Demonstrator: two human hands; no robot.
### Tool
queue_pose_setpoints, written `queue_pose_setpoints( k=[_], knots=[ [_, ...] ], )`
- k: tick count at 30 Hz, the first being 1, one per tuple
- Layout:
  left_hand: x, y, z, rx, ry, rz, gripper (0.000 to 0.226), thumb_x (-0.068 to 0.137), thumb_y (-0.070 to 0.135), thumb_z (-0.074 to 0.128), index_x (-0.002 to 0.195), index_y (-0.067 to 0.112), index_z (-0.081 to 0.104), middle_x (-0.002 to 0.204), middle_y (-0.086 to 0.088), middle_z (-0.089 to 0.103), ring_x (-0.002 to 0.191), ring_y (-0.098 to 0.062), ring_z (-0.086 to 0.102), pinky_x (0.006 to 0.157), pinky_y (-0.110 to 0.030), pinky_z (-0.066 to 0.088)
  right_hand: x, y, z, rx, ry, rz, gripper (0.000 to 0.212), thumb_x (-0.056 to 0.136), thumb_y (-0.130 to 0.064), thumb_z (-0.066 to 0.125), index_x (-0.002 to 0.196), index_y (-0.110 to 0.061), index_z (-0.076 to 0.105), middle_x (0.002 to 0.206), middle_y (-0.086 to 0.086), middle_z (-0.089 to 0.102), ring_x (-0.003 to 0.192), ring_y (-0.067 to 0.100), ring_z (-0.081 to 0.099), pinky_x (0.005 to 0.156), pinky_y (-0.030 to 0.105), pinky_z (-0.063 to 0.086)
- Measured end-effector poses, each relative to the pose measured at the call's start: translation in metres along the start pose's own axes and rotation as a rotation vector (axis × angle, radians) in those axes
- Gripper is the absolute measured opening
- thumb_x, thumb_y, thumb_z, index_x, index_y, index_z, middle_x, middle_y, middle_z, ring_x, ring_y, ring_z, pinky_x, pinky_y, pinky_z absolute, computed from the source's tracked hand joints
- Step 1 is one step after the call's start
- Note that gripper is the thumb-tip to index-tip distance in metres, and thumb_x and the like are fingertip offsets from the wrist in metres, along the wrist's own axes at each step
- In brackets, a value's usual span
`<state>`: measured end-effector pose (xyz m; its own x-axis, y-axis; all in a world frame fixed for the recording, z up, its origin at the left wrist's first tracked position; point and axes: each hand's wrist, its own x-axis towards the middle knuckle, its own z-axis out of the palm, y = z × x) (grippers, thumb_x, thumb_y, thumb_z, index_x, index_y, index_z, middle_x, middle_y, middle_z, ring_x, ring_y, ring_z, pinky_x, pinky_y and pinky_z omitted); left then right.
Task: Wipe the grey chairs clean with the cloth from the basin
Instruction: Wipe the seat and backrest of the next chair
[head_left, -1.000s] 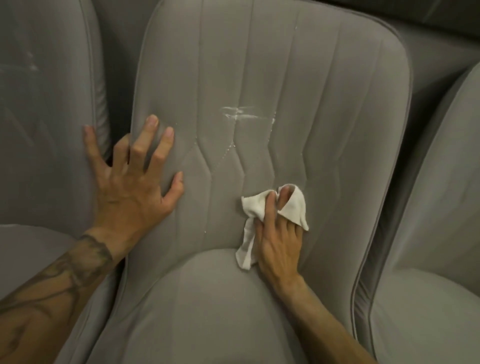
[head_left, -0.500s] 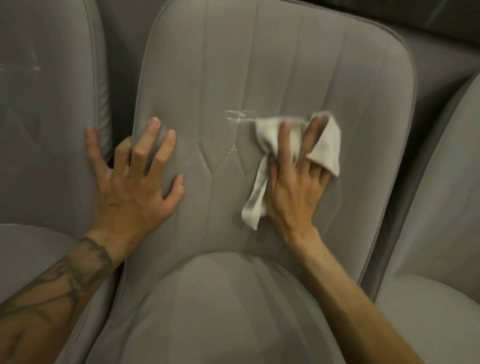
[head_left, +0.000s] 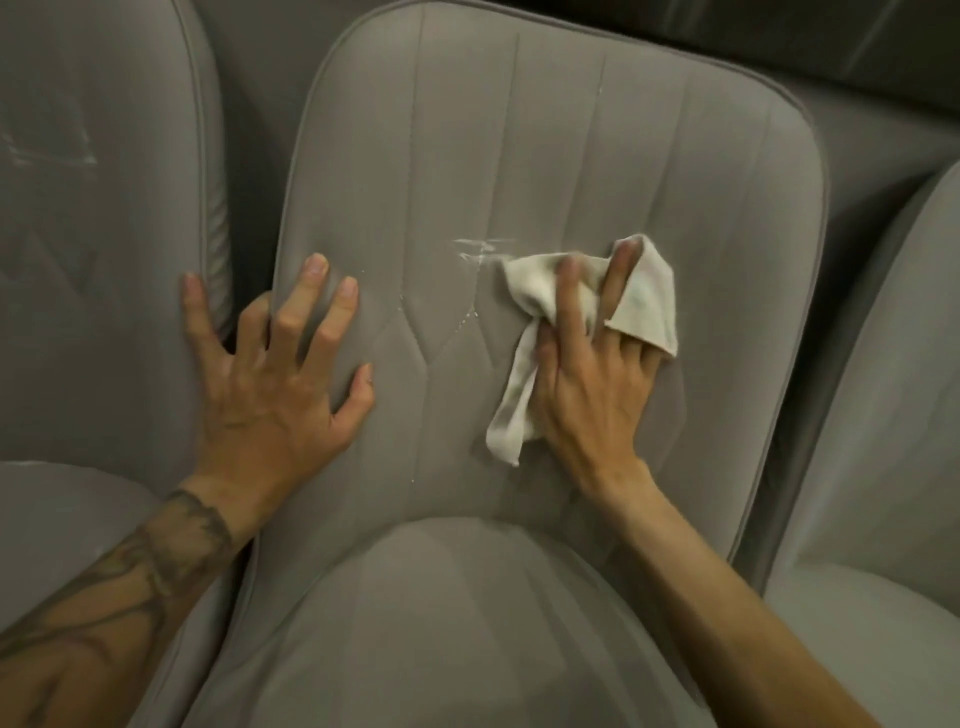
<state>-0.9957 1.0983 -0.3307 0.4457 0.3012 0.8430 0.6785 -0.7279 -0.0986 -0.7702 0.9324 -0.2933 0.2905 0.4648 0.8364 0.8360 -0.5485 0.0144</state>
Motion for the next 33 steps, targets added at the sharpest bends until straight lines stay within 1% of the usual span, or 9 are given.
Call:
queue_pose_setpoints(
  k=[7,10,13,18,20,23,27,30,33],
  knots=[
    [0.0,0.001,-0.003,-0.016,0.001,0.004,0.067,0.102,0.046,0.049,0.16,0.014,0.039,0.167,-0.01,0.027,0.12,-0.045,0.057,0.122,-0.076,0.007,0.136,0.001,-0.018,-0.013,0.339,0.047,0.051,0.113,-0.042,0.032,0.159,-0.022,0.037,0.166,0.018,0.033,0.152,0.034,0.036,0.118,0.044,0.032],
    [0.001,0.001,-0.003,-0.011,-0.014,-0.003,0.067,0.103,0.047,0.047,0.161,0.015,0.036,0.168,-0.01,0.026,0.12,-0.045,0.057,0.122,-0.076,0.007,0.098,-0.012,-0.011,0.047,0.249,0.032,0.05,0.113,-0.035,0.035,0.161,-0.02,0.035,0.168,0.022,0.026,0.157,0.036,0.026,0.125,0.044,0.026],
    [0.001,0.002,-0.005,-0.009,-0.026,-0.004,0.067,0.103,0.047,0.046,0.161,0.015,0.036,0.168,-0.011,0.027,0.12,-0.045,0.058,0.121,-0.077,0.009,0.059,-0.006,-0.013,0.033,0.073,-0.13,0.051,0.114,-0.031,0.037,0.162,-0.017,0.028,0.168,0.027,0.018,0.159,0.042,0.015,0.13,0.04,0.007],
    [0.0,0.001,-0.006,-0.001,-0.035,-0.007,0.067,0.103,0.046,0.047,0.16,0.013,0.038,0.167,-0.012,0.029,0.118,-0.046,0.059,0.12,-0.078,0.01,0.156,-0.008,-0.014,0.097,0.32,-0.029,0.051,0.113,-0.036,0.037,0.158,-0.012,0.04,0.163,0.027,0.033,0.15,0.036,0.04,0.12,0.04,0.033],
    [0.0,0.001,-0.005,-0.009,-0.035,-0.005,0.067,0.103,0.046,0.048,0.16,0.014,0.038,0.166,-0.011,0.028,0.119,-0.045,0.059,0.12,-0.078,0.01,0.139,-0.014,-0.003,0.1,0.383,-0.022,0.049,0.113,-0.035,0.039,0.157,-0.015,0.041,0.163,0.026,0.035,0.15,0.035,0.038,0.118,0.039,0.034],
    [0.0,0.001,-0.003,-0.014,-0.028,-0.004,0.067,0.102,0.047,0.048,0.161,0.016,0.037,0.167,-0.01,0.026,0.119,-0.044,0.057,0.121,-0.077,0.01,0.035,-0.021,0.022,0.122,0.186,-0.101,0.054,0.112,-0.03,0.041,0.163,-0.019,0.028,0.167,0.028,0.02,0.158,0.039,0.021,0.124,0.042,0.028],
    [0.001,0.0,-0.005,0.005,-0.035,-0.003,0.067,0.102,0.048,0.048,0.16,0.015,0.037,0.167,-0.01,0.026,0.121,-0.044,0.057,0.121,-0.077,0.01,-0.081,-0.028,0.04,0.145,-0.089,-0.115,0.064,0.107,-0.018,0.052,0.163,-0.017,0.021,0.168,0.028,0.012,0.16,0.038,0.002,0.131,0.04,0.006],
    [0.002,0.002,-0.007,0.006,-0.049,-0.009,0.067,0.103,0.048,0.047,0.16,0.015,0.038,0.167,-0.01,0.025,0.122,-0.044,0.057,0.121,-0.077,0.011,-0.05,-0.023,0.035,0.186,-0.009,-0.13,0.054,0.11,-0.015,0.045,0.161,-0.01,0.026,0.165,0.03,0.02,0.158,0.037,0.01,0.131,0.047,0.013],
    [0.001,0.001,-0.006,0.005,-0.048,-0.01,0.068,0.102,0.049,0.047,0.161,0.016,0.037,0.167,-0.01,0.026,0.121,-0.043,0.056,0.121,-0.077,0.01,0.04,-0.011,0.028,0.185,0.222,-0.076,0.051,0.112,-0.019,0.04,0.16,-0.005,0.029,0.164,0.032,0.026,0.158,0.04,0.015,0.131,0.036,0.003]
  ],
)
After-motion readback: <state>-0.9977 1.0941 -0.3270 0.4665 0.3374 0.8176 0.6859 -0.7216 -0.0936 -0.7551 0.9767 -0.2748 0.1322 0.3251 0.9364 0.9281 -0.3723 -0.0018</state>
